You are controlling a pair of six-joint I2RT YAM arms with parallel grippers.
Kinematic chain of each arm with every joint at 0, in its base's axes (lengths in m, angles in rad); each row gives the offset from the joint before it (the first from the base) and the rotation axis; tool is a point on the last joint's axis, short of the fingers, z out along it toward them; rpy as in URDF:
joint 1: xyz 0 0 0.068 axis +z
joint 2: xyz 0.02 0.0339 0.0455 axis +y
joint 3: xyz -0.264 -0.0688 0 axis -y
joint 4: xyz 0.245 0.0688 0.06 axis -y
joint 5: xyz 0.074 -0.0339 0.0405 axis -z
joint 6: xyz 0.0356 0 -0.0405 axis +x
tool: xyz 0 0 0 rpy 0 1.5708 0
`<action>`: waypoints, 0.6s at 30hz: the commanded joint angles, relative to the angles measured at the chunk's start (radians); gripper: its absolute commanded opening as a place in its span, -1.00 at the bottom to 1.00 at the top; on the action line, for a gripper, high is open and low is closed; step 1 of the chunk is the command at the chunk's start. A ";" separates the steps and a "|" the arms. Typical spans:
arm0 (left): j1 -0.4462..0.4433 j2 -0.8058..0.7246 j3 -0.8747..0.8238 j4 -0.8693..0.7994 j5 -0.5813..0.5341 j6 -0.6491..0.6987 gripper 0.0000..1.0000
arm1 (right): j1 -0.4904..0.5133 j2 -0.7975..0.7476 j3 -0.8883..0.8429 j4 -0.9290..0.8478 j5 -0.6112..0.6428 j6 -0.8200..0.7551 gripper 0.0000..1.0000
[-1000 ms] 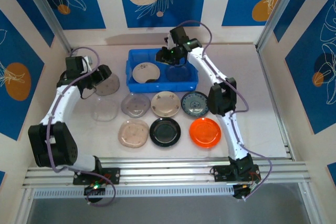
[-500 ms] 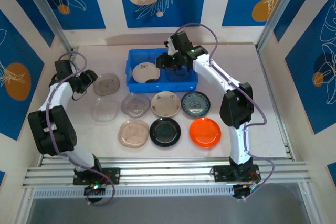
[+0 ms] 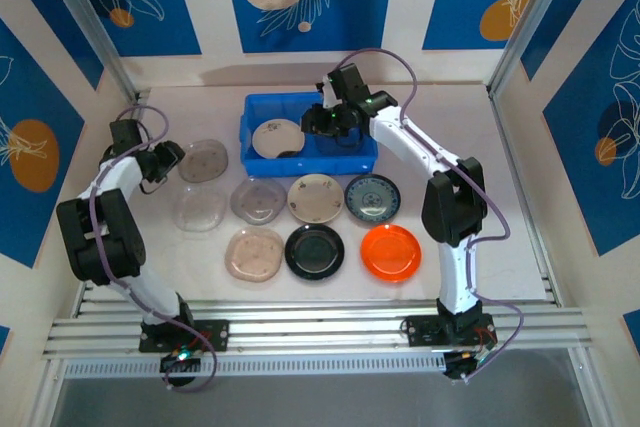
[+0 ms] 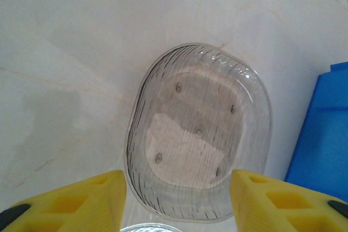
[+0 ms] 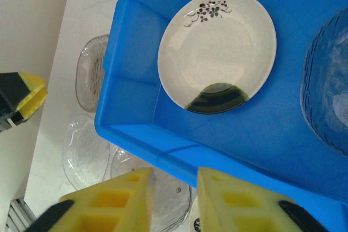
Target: Place the plates into the plastic bin on the countertop
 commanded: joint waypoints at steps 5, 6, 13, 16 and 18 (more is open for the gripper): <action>0.012 0.060 -0.018 0.058 -0.037 0.010 0.05 | -0.010 -0.039 -0.004 -0.024 -0.006 0.000 -0.48; 0.012 0.069 -0.017 0.065 -0.042 0.009 0.04 | -0.012 -0.043 -0.009 -0.024 -0.004 0.000 -0.48; 0.010 0.144 -0.017 0.138 -0.019 -0.006 0.01 | -0.021 -0.060 -0.032 -0.023 0.003 0.003 -0.56; 0.010 0.166 -0.019 0.180 0.000 -0.021 -0.02 | -0.025 -0.061 -0.038 -0.019 -0.002 0.010 -0.56; 0.009 0.184 -0.018 0.198 0.008 -0.028 -0.08 | -0.027 -0.058 -0.037 -0.018 -0.004 0.013 -0.56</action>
